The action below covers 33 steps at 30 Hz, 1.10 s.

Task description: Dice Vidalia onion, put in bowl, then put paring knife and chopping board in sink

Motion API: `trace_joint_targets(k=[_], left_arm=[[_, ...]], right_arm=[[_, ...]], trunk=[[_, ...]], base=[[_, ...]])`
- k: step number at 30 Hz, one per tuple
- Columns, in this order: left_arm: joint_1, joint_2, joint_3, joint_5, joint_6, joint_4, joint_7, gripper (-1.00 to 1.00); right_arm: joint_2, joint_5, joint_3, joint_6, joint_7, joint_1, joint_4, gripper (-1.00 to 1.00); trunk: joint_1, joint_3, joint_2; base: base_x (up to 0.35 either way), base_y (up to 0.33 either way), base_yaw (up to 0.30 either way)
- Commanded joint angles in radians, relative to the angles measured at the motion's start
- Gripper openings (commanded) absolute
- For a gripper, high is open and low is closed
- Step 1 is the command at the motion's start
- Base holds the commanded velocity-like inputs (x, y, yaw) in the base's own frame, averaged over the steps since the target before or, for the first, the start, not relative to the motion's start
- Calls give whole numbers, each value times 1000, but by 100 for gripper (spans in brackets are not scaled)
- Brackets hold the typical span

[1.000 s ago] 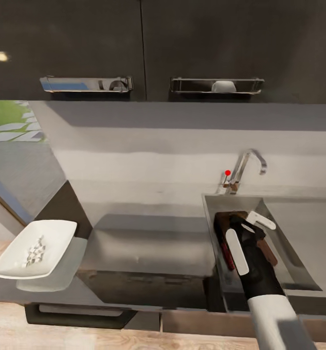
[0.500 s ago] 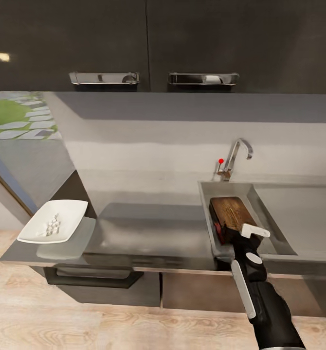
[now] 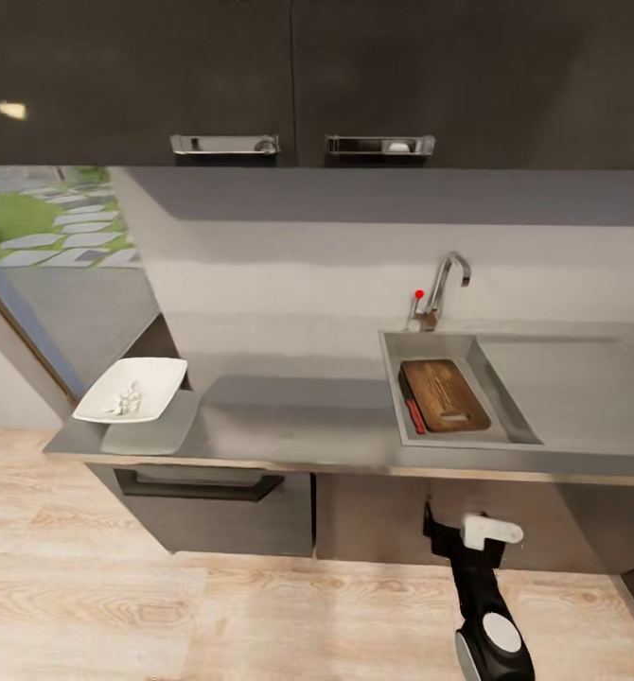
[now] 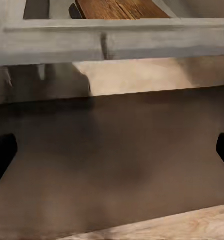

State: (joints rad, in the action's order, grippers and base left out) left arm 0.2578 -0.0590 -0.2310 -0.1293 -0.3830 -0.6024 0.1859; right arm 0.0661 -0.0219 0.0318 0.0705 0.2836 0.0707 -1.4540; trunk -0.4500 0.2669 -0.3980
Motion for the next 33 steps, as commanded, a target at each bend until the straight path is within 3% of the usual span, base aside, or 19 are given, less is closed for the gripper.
trace_joint_targets(k=[1, 3, 6, 11, 12, 17, 22, 33], left_arm=[[0, -2, -8, -10, -2, -3, 8, 100], [0, -2, -8, -10, -2, -4, 8, 100], [0, -3, -8, -10, -2, -7, 9, 100], [0, -4, -8, -10, -2, -8, 9, 100], [0, -4, -8, -10, -2, -8, 10, 100], [0, -4, -8, -12, -2, -8, 10, 100], [0, -4, -8, -13, -2, -8, 12, 100], [0, -19, -7, -16, -2, -7, 12, 100]], right_arm=[[-1, -6, 1, -15, -16, -23, 9, 100], [-2, -8, 1, -36, -35, -40, 42, 100], [-13, -17, -2, -156, -99, -60, 235, 100], [-65, -19, -3, -330, -138, -64, 633, 100], [-71, -19, -2, -389, -141, -64, 760, 100], [-72, -17, -4, -497, -142, -66, 1048, 100], [-72, -11, -11, -516, -141, -68, 1147, 100], [-63, -8, -10, -518, -139, -72, 1164, 100]], trunk=[[0, 2, -2], [0, 2, -2], [0, 2, -2], [0, 2, -2], [0, 2, -2], [0, 2, -2], [0, -2, -2], [0, -18, -2]], base=[[-330, 0, 0], [-300, 0, 0], [-104, 0, 0], [-16, 0, 0], [-2, 0, 0], [0, 0, 0], [0, 0, -31], [0, 0, -87]])
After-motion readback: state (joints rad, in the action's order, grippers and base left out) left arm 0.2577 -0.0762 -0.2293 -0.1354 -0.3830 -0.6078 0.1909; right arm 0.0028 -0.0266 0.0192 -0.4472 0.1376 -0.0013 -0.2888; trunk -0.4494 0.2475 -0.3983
